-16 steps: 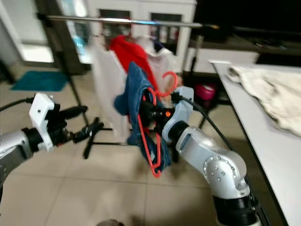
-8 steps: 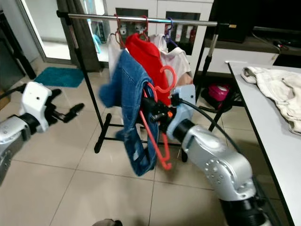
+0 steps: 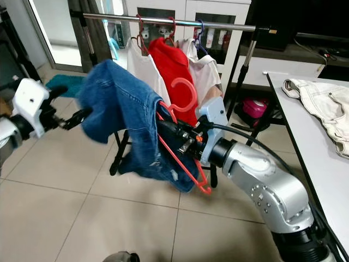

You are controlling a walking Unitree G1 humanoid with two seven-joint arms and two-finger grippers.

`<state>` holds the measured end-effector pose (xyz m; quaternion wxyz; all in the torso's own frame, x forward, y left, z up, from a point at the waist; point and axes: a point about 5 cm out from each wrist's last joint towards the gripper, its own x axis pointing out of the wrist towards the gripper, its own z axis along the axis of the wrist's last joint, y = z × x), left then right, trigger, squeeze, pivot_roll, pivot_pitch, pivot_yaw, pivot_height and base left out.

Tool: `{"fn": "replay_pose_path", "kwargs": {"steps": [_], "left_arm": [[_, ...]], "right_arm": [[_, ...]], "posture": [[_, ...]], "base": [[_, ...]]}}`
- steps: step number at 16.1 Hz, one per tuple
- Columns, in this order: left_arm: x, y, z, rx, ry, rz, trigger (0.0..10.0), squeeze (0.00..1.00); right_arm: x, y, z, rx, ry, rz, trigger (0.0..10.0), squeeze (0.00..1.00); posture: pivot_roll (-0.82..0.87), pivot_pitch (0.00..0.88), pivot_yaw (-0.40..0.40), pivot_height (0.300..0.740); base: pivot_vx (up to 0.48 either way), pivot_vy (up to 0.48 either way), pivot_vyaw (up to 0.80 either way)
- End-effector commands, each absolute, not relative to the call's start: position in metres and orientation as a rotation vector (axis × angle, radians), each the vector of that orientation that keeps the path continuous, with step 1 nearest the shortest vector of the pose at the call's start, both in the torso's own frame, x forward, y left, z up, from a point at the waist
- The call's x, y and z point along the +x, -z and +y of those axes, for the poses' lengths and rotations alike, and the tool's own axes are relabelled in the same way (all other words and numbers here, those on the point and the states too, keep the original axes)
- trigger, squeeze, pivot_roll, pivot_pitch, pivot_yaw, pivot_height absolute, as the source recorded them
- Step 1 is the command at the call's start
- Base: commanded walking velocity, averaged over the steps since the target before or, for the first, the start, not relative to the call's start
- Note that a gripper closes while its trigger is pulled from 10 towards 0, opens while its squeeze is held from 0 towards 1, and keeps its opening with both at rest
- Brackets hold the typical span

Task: Hang hanger

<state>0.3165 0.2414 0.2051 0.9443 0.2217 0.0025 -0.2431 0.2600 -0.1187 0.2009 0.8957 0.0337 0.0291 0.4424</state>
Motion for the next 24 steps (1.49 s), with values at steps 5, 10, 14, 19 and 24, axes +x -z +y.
{"fn": "replay_pose_path", "kwargs": {"steps": [5, 10, 14, 19, 24], "left_arm": [[0.326, -0.236, 0.263, 0.531, 0.503, -0.099, 10.0, 0.29], [0.330, -0.232, 0.277, 0.585, 0.645, -0.009, 10.0, 0.00], [0.325, -0.216, 0.277, 0.531, 0.736, 0.042, 0.0, 0.00], [0.329, -0.210, 0.276, 0.522, 0.761, 0.051, 0.0, 0.00], [0.332, -0.208, 0.276, 0.500, 0.732, 0.026, 0.0, 0.00]], "right_arm": [[0.246, -0.219, -0.120, -0.039, -1.060, 0.020, 10.0, 0.00], [0.235, -0.225, -0.119, -0.025, -1.175, 0.006, 10.0, 0.00], [0.233, -0.225, -0.119, -0.014, -1.173, 0.003, 10.0, 0.00], [0.230, -0.225, -0.117, -0.004, -1.191, 0.001, 10.0, 0.00], [0.229, -0.224, -0.116, -0.004, -1.189, 0.001, 10.0, 0.00]], "posture": [[-0.10, 0.000, 0.025, 0.740], [-0.09, 0.000, 0.028, 0.740], [-0.10, 0.000, 0.033, 0.740], [-0.10, 0.000, 0.034, 0.740], [-0.11, 0.000, 0.034, 0.740]], "base": [[0.000, 0.000, 0.00], [0.000, 0.000, 0.00], [0.000, 0.000, 0.00], [0.000, 0.000, 0.00], [0.000, 0.000, 0.00]]}}
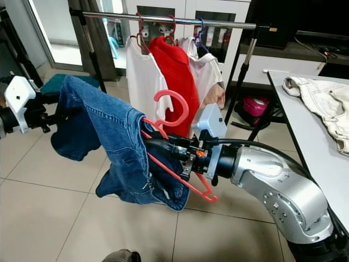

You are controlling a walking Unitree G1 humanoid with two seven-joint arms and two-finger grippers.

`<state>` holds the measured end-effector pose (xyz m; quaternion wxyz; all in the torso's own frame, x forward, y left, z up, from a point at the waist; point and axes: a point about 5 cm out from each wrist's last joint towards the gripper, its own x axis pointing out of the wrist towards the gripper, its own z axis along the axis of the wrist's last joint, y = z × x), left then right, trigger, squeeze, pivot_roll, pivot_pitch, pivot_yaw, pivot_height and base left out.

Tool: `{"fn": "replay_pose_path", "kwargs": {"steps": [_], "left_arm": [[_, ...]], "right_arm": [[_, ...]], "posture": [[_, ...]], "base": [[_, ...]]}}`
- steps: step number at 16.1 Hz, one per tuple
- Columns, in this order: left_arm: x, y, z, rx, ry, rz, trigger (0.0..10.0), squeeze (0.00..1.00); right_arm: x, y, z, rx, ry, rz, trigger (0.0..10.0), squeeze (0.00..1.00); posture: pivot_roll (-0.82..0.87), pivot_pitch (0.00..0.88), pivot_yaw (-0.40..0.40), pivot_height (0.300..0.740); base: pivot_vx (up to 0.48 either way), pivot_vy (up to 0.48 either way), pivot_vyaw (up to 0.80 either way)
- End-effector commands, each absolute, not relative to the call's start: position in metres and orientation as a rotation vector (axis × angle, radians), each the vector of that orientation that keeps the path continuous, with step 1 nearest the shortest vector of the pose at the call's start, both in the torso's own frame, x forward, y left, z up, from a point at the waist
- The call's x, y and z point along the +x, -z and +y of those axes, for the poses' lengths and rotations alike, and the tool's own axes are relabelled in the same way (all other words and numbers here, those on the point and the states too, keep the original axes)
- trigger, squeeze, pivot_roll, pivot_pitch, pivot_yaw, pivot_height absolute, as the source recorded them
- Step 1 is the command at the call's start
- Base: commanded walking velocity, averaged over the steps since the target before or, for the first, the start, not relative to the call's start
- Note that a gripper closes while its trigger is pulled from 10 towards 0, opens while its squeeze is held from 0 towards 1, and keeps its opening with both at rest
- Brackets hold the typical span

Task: Hang hanger

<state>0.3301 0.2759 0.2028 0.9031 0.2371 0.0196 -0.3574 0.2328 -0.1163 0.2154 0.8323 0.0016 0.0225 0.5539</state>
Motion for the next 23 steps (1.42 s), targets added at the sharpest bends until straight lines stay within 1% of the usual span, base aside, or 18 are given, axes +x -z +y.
{"fn": "replay_pose_path", "kwargs": {"steps": [1, 4, 8, 14, 18, 20, 21, 23], "left_arm": [[0.333, -0.208, 0.276, 0.494, 0.733, 0.026, 0.0, 0.00], [0.332, -0.206, 0.278, 0.454, 0.712, 0.014, 0.0, 0.00], [0.337, -0.209, 0.292, 0.370, 0.524, -0.045, 0.0, 0.00], [0.340, -0.204, 0.311, 0.329, 0.302, 0.001, 0.0, 0.00], [0.342, -0.202, 0.310, 0.301, 0.293, -0.004, 0.0, 0.00], [0.343, -0.202, 0.314, 0.289, 0.227, -0.012, 0.0, 0.00], [0.343, -0.203, 0.322, 0.276, 0.147, -0.013, 0.0, 0.00], [0.343, -0.202, 0.324, 0.278, 0.137, -0.005, 0.0, 0.00]], "right_arm": [[0.229, -0.224, -0.116, -0.003, -1.189, 0.001, 10.0, 0.00], [0.230, -0.224, -0.117, -0.004, -1.185, 0.000, 10.0, 0.00], [0.230, -0.224, -0.117, 0.011, -1.176, -0.005, 10.0, 0.00], [0.230, -0.224, -0.118, 0.026, -1.168, -0.012, 10.0, 0.00], [0.231, -0.225, -0.118, 0.029, -1.165, -0.014, 10.0, 0.00], [0.231, -0.225, -0.119, 0.029, -1.163, -0.014, 10.0, 0.00], [0.231, -0.225, -0.119, 0.030, -1.162, -0.014, 10.0, 0.00], [0.231, -0.225, -0.119, 0.030, -1.164, -0.014, 10.0, 0.00]], "posture": [[-0.11, 0.000, 0.033, 0.740], [-0.11, 0.000, 0.033, 0.740], [-0.11, 0.000, 0.037, 0.740], [-0.11, 0.000, 0.039, 0.740], [-0.11, 0.000, 0.039, 0.740], [-0.11, 0.000, 0.038, 0.740], [-0.11, 0.000, 0.038, 0.740], [-0.11, 0.000, 0.038, 0.740]], "base": [[0.000, 0.000, 0.00], [0.000, 0.000, 0.00], [0.000, 0.000, 0.00], [0.000, 0.000, 0.00], [0.000, 0.000, 0.00], [0.000, 0.000, 0.00], [0.000, 0.000, 0.00], [0.000, 0.000, 0.00]]}}
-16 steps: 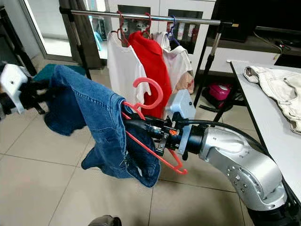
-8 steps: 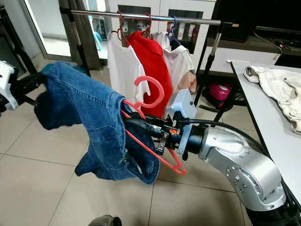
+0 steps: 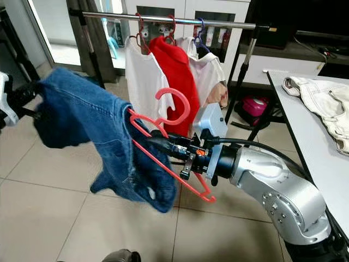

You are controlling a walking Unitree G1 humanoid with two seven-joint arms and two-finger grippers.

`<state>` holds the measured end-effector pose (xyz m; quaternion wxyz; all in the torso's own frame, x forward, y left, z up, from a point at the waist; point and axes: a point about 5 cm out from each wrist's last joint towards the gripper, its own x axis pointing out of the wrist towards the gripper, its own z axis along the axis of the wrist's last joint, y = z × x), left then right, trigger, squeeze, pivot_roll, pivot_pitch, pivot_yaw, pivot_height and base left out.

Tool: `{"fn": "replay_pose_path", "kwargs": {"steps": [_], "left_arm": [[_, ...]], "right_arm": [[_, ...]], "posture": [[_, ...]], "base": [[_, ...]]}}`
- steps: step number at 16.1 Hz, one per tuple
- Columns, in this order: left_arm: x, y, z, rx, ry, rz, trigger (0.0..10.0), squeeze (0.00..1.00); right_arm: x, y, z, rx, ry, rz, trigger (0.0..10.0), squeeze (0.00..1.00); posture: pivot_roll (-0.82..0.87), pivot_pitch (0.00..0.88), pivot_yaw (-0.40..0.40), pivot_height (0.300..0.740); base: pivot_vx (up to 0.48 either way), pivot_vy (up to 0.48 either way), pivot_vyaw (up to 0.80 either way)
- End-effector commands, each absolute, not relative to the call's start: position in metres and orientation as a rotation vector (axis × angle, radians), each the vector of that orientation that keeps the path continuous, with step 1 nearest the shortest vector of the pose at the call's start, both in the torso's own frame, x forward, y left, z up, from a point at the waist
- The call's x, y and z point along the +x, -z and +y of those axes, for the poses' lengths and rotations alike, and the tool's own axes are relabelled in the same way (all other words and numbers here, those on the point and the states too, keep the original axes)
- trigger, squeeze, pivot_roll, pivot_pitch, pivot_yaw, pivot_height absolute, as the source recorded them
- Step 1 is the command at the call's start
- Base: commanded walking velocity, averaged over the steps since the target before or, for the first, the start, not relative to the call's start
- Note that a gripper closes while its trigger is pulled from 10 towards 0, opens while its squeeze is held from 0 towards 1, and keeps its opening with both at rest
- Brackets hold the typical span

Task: Hang hanger

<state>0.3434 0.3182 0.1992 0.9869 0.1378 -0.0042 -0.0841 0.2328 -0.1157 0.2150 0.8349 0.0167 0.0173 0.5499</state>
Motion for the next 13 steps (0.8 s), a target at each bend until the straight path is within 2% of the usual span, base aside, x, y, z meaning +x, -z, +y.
{"fn": "replay_pose_path", "kwargs": {"steps": [1, 8, 11, 12, 13], "left_arm": [[0.343, -0.202, 0.324, 0.278, 0.137, -0.003, 0.0, 0.00], [0.341, -0.199, 0.340, 0.289, -0.021, 0.013, 0.0, 0.00], [0.341, -0.199, 0.339, 0.296, -0.012, 0.020, 0.0, 0.00], [0.342, -0.196, 0.335, 0.326, 0.023, 0.035, 1.2, 0.00], [0.342, -0.194, 0.332, 0.345, 0.039, 0.047, 3.4, 0.00]], "right_arm": [[0.231, -0.225, -0.119, 0.030, -1.165, -0.014, 10.0, 0.00], [0.232, -0.225, -0.119, 0.030, -1.165, -0.011, 10.0, 0.00], [0.233, -0.224, -0.119, 0.030, -1.160, -0.011, 10.0, 0.00], [0.234, -0.223, -0.119, 0.031, -1.153, -0.010, 10.0, 0.00], [0.234, -0.223, -0.119, 0.032, -1.149, -0.009, 10.0, 0.00]], "posture": [[-0.11, 0.000, 0.038, 0.740], [-0.11, 0.000, 0.034, 0.740], [-0.10, 0.000, 0.032, 0.740], [-0.10, 0.000, 0.032, 0.740], [-0.10, 0.000, 0.032, 0.740]], "base": [[0.000, 0.000, 0.00], [0.000, 0.000, 0.00], [0.000, 0.000, 0.00], [0.000, 0.000, 0.00], [0.000, 0.000, 0.00]]}}
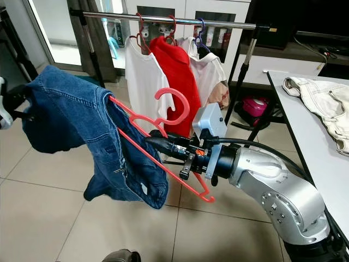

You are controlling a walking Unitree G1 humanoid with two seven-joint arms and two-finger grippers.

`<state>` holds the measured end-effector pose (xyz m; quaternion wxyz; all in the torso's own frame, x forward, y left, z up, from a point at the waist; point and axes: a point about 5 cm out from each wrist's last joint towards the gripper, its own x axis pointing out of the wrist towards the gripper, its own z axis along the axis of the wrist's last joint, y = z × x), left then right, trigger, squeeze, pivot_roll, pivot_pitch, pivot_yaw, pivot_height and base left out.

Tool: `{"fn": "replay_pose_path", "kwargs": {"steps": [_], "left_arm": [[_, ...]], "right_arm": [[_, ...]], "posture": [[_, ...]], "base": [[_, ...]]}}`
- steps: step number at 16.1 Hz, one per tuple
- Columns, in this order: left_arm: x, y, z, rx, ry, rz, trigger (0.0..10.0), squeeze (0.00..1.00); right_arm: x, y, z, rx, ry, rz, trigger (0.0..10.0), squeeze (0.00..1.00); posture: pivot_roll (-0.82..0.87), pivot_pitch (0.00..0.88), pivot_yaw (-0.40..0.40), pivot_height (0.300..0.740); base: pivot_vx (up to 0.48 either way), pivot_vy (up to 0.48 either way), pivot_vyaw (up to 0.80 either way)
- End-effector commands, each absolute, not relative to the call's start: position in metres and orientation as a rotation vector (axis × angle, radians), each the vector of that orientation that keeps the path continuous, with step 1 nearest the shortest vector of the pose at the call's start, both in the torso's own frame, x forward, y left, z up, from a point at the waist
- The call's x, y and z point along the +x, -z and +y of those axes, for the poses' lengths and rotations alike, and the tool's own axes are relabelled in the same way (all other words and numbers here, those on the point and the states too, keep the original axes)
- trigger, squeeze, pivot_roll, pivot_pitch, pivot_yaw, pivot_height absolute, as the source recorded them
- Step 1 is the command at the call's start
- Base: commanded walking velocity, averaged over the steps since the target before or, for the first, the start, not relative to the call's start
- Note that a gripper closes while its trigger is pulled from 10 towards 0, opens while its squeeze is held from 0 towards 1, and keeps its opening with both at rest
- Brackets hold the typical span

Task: Hang hanger

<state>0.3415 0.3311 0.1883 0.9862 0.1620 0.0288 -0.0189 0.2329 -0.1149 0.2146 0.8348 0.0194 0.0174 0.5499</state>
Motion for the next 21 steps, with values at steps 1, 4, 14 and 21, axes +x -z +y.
{"fn": "replay_pose_path", "kwargs": {"steps": [1, 4, 14, 21], "left_arm": [[0.342, -0.193, 0.331, 0.356, 0.049, 0.055, 10.0, 0.00], [0.338, -0.182, 0.325, 0.360, 0.140, 0.087, 10.0, 1.00], [0.318, -0.209, 0.308, 0.374, 0.689, 0.025, 10.0, 1.00], [0.331, -0.211, 0.239, 0.534, 1.171, 0.071, 10.0, 1.00]], "right_arm": [[0.235, -0.223, -0.118, 0.033, -1.147, -0.008, 10.0, 0.00], [0.241, -0.217, -0.116, 0.019, -1.074, -0.016, 10.0, 0.00], [0.257, -0.178, -0.111, -0.197, -1.022, 0.052, 10.0, 0.00], [0.274, -0.178, -0.113, -0.407, -1.021, -0.022, 10.0, 0.00]], "posture": [[-0.10, 0.000, 0.032, 0.740], [-0.10, 0.000, 0.044, 0.740], [-0.07, 0.000, 0.033, 0.740], [-0.08, 0.000, 0.053, 0.740]], "base": [[0.000, 0.000, 0.00], [0.000, 0.000, 0.00], [0.000, 0.000, 0.00], [0.000, 0.000, 0.00]]}}
